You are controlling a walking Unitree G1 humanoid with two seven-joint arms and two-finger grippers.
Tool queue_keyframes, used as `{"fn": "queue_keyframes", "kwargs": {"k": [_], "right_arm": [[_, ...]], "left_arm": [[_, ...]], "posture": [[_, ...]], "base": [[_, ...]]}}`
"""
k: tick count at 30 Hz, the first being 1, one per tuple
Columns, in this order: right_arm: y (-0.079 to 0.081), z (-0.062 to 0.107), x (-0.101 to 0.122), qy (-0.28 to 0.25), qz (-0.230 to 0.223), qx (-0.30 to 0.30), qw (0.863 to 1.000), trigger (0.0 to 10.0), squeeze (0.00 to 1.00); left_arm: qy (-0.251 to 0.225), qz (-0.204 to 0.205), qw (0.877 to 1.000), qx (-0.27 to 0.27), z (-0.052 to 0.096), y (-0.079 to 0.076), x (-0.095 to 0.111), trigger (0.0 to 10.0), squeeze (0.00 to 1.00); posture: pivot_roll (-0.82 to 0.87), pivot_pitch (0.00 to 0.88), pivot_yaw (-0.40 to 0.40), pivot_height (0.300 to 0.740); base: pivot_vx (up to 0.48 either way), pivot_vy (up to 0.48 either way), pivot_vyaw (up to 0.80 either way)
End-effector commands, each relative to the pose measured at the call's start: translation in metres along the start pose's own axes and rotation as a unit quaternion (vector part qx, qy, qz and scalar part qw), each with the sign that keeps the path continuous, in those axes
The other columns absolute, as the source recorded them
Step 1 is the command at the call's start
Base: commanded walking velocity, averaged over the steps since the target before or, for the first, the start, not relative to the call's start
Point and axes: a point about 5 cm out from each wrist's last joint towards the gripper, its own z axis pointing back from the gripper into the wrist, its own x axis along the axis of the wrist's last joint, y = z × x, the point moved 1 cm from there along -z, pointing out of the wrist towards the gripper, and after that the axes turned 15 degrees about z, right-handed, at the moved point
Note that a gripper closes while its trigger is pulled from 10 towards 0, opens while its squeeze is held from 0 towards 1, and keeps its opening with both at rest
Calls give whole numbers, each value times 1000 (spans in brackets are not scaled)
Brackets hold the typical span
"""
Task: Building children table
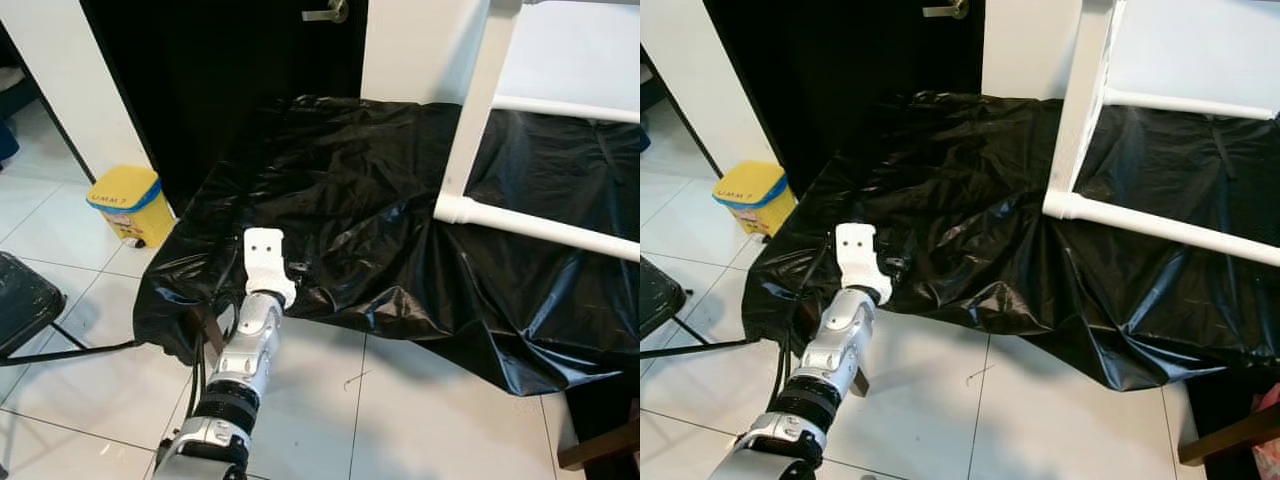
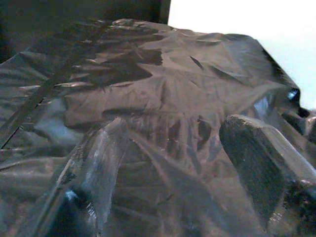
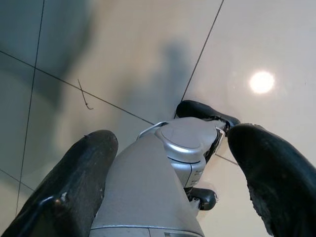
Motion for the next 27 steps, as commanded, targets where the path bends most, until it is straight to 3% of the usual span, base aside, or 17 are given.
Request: {"fn": "queue_keyframes", "kwargs": {"k": [1,8,27], "right_arm": [[93,-24,17,21,655,120,745,10000,0],[93,-24,17,22,654,119,746,10000,0],[92,-24,14,26,662,120,739,10000,0]], "left_arm": [[20,3,999,-36,-2,-5,-3,10000,0],[22,2,999,-37,-2,-6,-4,10000,0],[15,13,999,-28,-3,-6,-3,10000,0]], "posture": [[38,5,4,740],[37,7,3,740],[41,0,0,740]], "base": [[0,-322,0],[0,-306,0],[0,0,0]]}}
